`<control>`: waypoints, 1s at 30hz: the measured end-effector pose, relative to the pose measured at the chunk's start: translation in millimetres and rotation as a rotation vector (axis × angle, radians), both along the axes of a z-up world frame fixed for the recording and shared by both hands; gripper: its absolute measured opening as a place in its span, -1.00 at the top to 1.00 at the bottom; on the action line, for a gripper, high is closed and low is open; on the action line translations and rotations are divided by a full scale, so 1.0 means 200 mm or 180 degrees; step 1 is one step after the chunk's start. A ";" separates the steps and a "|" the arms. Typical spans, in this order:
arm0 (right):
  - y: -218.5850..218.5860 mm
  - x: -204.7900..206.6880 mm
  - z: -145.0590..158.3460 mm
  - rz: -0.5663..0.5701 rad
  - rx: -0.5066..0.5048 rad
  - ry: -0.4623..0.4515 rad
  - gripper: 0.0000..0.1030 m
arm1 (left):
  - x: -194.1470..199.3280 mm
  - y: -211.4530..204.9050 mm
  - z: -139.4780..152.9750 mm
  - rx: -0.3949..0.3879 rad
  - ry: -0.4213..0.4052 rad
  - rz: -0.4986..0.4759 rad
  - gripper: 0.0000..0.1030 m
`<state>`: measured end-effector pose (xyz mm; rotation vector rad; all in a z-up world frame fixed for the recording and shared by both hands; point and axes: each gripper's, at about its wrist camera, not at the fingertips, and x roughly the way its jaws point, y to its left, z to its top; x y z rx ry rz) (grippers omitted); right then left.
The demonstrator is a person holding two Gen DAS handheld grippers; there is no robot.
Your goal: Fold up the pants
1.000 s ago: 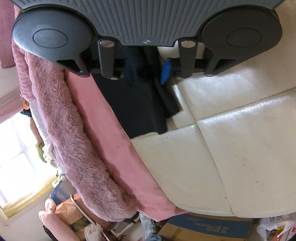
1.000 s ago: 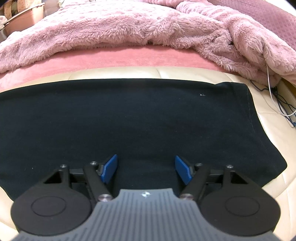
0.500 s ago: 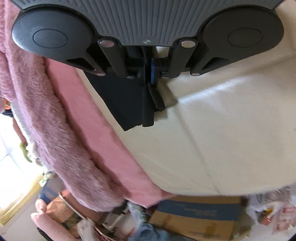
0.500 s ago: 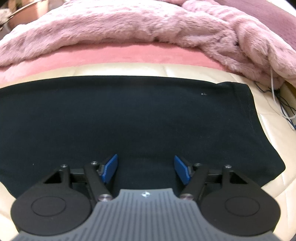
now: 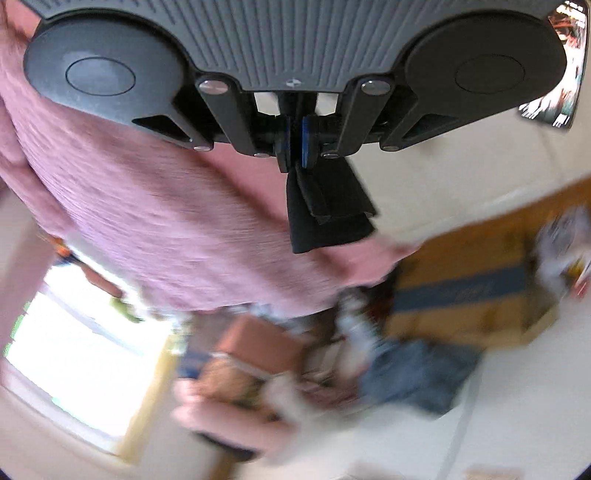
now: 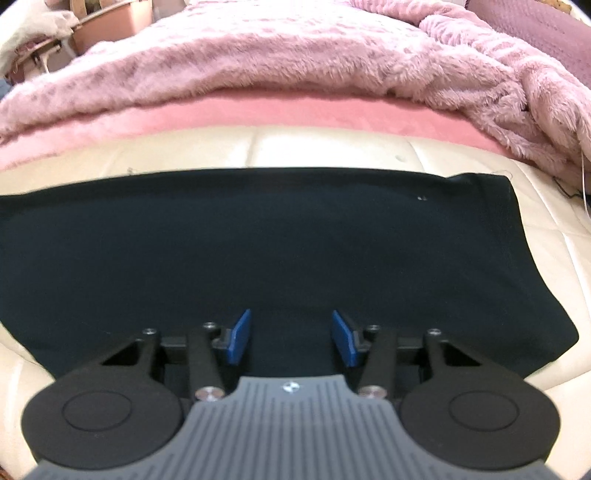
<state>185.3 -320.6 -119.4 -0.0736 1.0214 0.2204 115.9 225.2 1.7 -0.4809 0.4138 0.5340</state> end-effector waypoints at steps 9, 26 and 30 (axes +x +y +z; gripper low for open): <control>0.03 -0.13 0.12 0.0127 0.0389 -0.0121 0.10 | 0.20 -0.92 -0.01 0.1027 0.0241 -0.1065 0.91; 0.01 -0.24 0.08 0.0118 0.0638 0.0085 0.05 | 0.13 -1.39 -0.64 0.0257 0.1378 -0.2772 0.55; 0.08 -0.26 0.09 0.0244 0.0736 0.0099 0.04 | 0.08 -1.31 -0.61 -0.0414 0.1106 -0.3050 0.39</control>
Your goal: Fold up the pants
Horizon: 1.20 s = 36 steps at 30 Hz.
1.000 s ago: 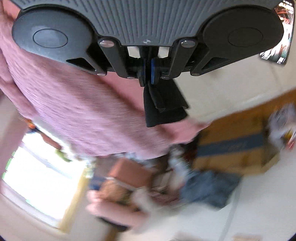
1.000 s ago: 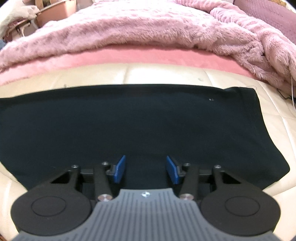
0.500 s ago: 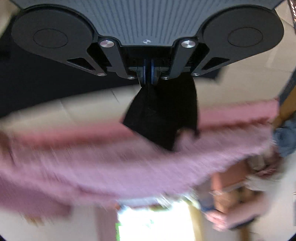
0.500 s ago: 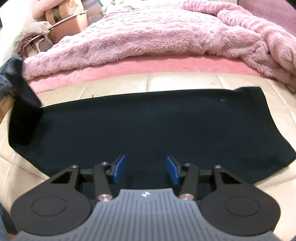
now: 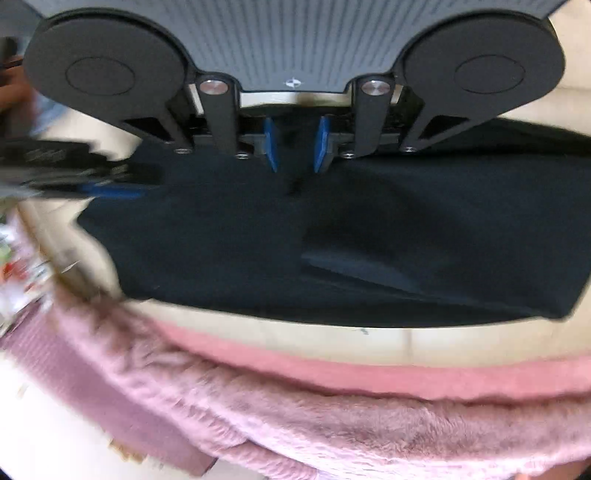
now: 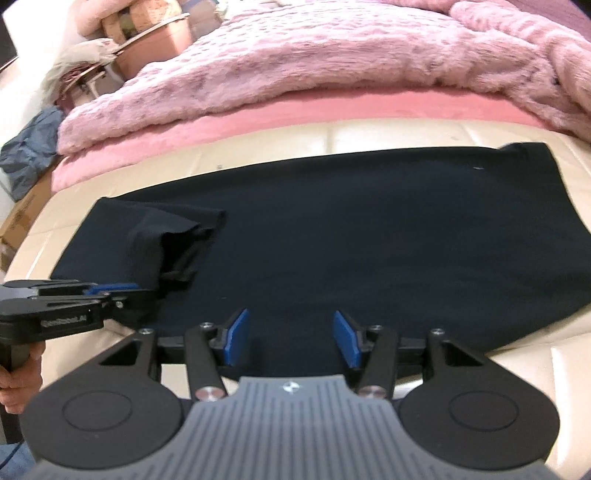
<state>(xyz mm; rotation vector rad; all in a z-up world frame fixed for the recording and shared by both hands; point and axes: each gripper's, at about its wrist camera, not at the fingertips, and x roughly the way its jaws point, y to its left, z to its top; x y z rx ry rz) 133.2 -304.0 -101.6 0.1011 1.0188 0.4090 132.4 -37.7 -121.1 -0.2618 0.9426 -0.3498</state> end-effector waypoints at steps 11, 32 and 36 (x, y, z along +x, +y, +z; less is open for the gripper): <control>0.21 0.00 -0.03 0.0300 0.0113 -0.0018 0.10 | 0.22 -0.04 0.06 0.0494 -0.0092 0.0332 -0.19; 0.42 0.24 -0.11 0.0653 0.0690 0.0008 0.29 | 0.33 0.35 0.19 -0.0412 0.0326 0.0734 0.89; 0.52 0.30 -0.17 0.0710 0.0659 0.0163 0.63 | 0.37 0.41 0.28 -0.0456 0.0351 0.0711 0.89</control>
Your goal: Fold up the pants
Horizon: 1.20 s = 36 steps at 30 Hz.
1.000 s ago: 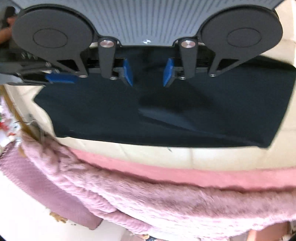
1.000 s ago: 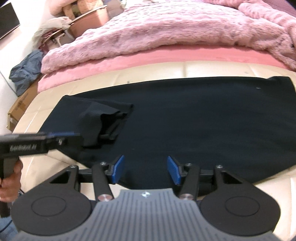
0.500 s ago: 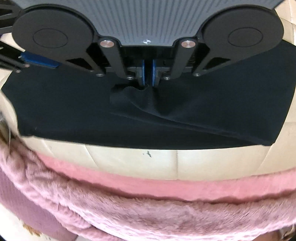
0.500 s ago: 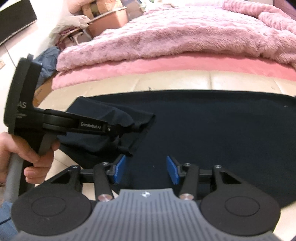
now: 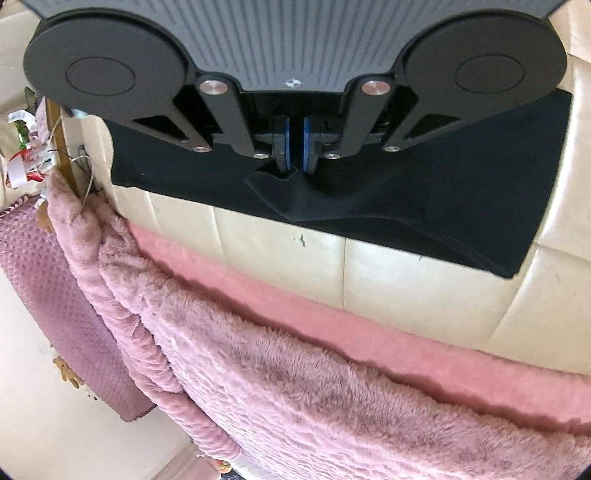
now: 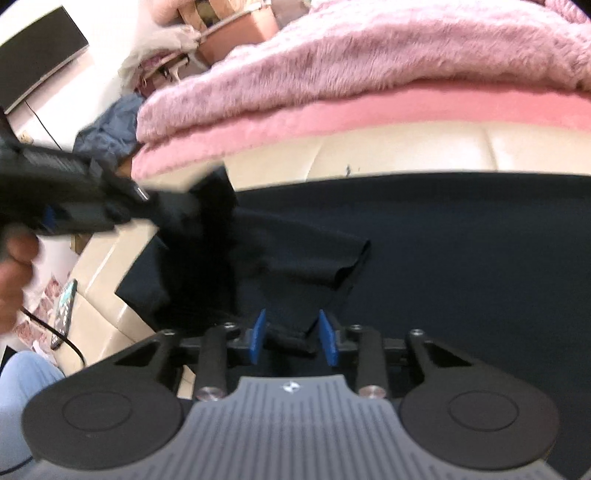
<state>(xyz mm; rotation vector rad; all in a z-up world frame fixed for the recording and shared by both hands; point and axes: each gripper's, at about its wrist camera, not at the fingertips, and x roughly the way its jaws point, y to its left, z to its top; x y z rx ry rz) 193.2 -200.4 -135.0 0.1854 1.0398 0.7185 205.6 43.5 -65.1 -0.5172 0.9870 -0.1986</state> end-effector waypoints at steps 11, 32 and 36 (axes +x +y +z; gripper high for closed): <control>0.00 -0.07 0.09 0.0114 -0.0123 -0.0053 1.00 | 0.11 -0.06 0.07 0.0000 0.0082 -0.0250 0.89; -0.02 -0.05 0.05 -0.0125 -0.0162 0.0094 0.82 | 0.05 -0.04 -0.25 -0.0446 0.0372 -0.0338 0.61; -0.03 0.02 0.08 -0.0336 0.0062 0.0115 0.33 | 0.00 0.03 -0.24 -0.0023 0.0308 -0.0172 0.60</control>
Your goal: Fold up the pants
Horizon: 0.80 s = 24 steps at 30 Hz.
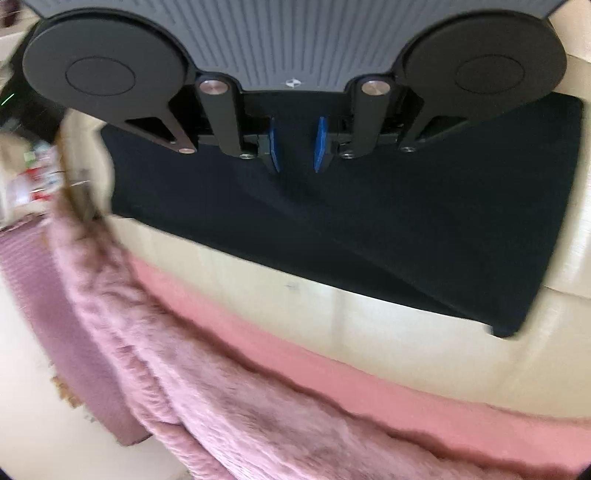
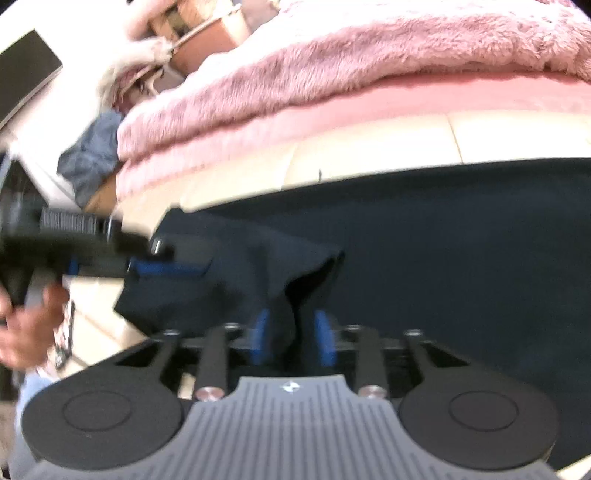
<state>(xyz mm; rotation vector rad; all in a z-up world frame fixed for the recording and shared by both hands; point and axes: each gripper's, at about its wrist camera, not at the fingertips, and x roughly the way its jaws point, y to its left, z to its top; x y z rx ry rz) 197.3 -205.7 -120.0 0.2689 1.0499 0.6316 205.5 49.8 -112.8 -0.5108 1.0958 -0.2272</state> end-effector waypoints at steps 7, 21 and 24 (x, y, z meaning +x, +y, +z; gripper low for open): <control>0.09 0.13 -0.07 -0.0165 -0.0056 0.0062 0.37 | -0.05 0.06 -0.11 0.0393 0.0194 0.0021 0.60; -0.07 0.13 -0.12 -0.0509 0.0267 0.0489 0.11 | -0.17 0.11 -0.14 0.0244 0.0002 0.0098 0.60; -0.13 0.11 -0.22 -0.0713 0.0648 0.0906 0.13 | -0.17 0.11 -0.15 0.0201 0.0005 0.0136 0.60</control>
